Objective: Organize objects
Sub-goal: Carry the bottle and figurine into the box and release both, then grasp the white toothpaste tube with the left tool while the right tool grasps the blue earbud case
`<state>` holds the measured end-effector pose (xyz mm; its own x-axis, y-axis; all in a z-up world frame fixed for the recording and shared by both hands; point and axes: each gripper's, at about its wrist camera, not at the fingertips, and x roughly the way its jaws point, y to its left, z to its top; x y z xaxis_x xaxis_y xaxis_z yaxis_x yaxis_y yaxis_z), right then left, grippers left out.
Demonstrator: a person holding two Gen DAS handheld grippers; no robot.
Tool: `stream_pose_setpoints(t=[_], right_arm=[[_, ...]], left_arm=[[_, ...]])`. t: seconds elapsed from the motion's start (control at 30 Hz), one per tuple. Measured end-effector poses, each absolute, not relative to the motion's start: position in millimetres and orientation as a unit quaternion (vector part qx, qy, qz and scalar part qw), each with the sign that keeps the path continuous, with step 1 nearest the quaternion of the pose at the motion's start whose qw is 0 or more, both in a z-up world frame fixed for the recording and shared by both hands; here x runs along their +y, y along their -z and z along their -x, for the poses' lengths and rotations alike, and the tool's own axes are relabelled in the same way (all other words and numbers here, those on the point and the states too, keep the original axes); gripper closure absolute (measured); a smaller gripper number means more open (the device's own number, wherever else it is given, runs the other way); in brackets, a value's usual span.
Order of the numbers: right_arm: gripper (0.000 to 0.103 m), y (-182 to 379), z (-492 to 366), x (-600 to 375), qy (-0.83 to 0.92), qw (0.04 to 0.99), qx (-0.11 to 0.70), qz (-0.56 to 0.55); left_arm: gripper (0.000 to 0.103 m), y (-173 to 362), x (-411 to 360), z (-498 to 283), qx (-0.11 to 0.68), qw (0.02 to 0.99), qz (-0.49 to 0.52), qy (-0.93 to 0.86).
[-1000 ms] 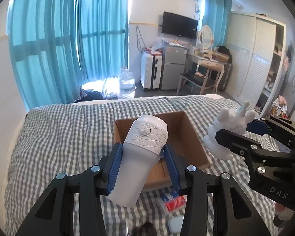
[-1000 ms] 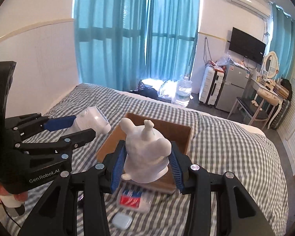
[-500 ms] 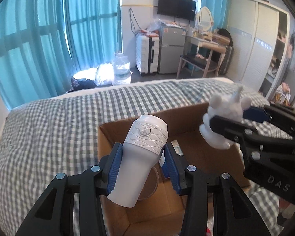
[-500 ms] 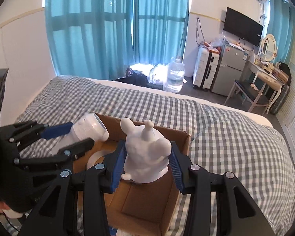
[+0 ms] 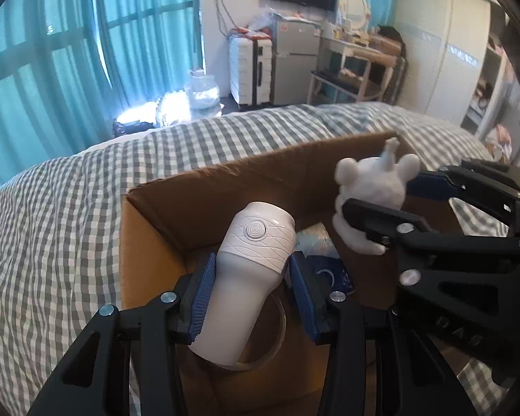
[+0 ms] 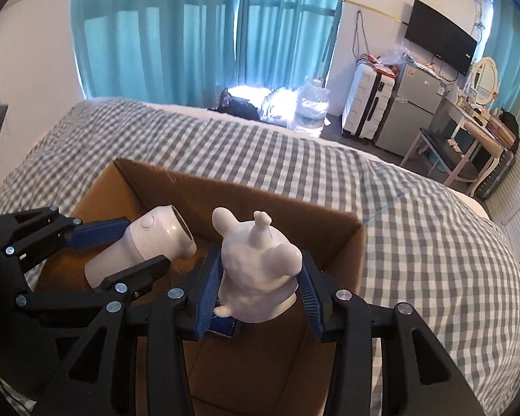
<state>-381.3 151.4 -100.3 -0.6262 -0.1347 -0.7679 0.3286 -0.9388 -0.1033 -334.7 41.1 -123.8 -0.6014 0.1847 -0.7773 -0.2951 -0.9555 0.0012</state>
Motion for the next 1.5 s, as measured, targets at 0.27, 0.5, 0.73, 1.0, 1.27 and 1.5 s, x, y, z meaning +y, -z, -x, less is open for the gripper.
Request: stream_pose_setpoints(t=[0.27,0.5,0.73,1.0,1.27,1.5], right_arm=[[0.06,103,373,149,0.89,0.132,0.121,-0.419],[0.044,78,357,157,0.896,0.127,0.096,-0.415],[0.01,6,320,182,0.918,0.105,0.05,-0.379],[0.003,-88,241,194,0.949,0.09,0.033,-0.3],[0.001,-135,159,182,0.968,0.045,0.096,-0.229],[0.001,-114,114,178,0.966,0.052,0.092,-0.236]], left_arm=[[0.055,124,54,332,0.079,0.162,0.431,-0.884],[0.014,102,50,307,0.069,0.179,0.418,-0.888],[0.008,38,26,278,0.047,0.152,0.383,-0.91],[0.002,-59,9,215,0.047,0.106,0.313,-0.943],[0.0,-104,-13,152,0.03,0.072,0.279,-0.957],[0.0,-101,-28,107,0.025,0.06,0.274,-0.96]])
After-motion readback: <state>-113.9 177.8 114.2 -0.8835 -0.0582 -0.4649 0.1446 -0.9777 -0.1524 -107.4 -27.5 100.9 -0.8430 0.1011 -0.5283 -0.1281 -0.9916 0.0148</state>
